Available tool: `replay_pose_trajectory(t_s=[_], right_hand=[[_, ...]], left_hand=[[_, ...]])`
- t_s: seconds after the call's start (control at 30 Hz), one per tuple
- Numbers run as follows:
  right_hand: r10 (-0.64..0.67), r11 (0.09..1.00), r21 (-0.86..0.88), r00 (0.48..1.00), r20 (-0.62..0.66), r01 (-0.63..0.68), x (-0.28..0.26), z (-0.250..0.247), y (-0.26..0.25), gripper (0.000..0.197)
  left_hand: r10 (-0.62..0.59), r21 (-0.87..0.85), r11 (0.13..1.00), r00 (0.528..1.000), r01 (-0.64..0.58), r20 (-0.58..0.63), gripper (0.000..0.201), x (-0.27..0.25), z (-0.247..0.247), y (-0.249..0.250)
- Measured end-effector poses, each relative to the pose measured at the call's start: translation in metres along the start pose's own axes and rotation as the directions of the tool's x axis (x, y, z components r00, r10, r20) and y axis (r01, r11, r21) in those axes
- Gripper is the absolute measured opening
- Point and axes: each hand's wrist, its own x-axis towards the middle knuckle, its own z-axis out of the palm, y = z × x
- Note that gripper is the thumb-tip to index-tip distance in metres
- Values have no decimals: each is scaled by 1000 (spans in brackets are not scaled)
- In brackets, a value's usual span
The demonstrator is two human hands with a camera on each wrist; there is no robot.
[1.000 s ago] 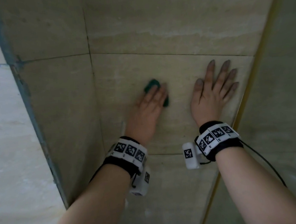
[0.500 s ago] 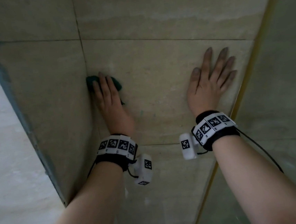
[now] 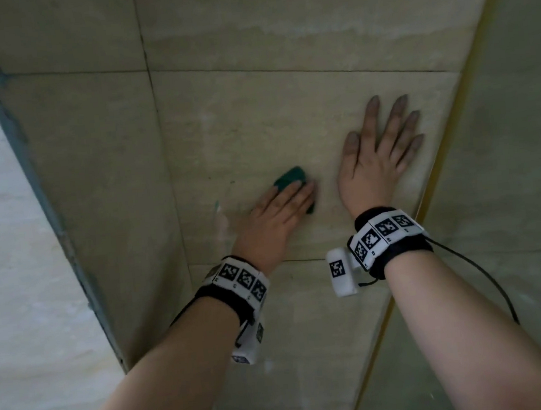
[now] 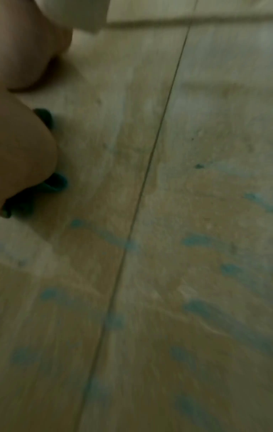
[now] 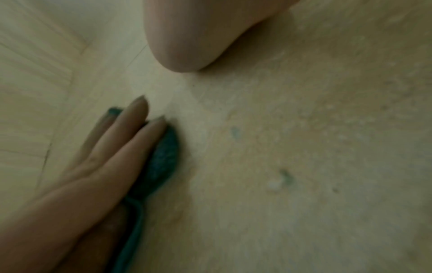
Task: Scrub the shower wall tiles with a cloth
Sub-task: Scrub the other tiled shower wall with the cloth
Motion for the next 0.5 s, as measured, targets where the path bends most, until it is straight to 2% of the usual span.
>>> replay_pose_trajectory(t_s=[0.07,0.1,0.13,0.2,0.23,0.27,0.37,0.47,0.5], right_hand=[[9,1000,-14,999,40,-9,-9,2,-6,54],[1,1000,-22,997,74,1,-16,4,-11,55],[-18,999,-25,994,107,21,-22,5,-14,55],[-67,997,-33,987,148,73,-32,8,-16,55],[-85,995,-42,983,164,93,-35,8,-15,55],[-95,993,-52,979,178,106,-36,8,-13,55],[-100,992,-61,977,187,113,-36,9,-9,56],[-113,990,-65,977,179,126,-36,11,-10,56],[-113,990,-66,978,177,126,-36,11,-10,56]], left_hand=[[-190,32,981,980,192,-60,65,-11,-6,-9],[-329,32,942,940,333,-88,69,-13,-11,-14],[-467,34,881,879,472,-95,75,-14,-16,-19],[-689,35,719,718,694,-96,84,-15,-23,-28],[-737,17,667,663,745,-127,85,-16,-26,-32],[-751,-2,648,639,761,-167,86,-17,-27,-35],[-732,-21,658,633,753,-251,84,-19,-21,-35],[-738,-110,663,622,741,-262,70,-16,-13,-24],[-729,-133,677,637,723,-248,70,-17,-8,-19]])
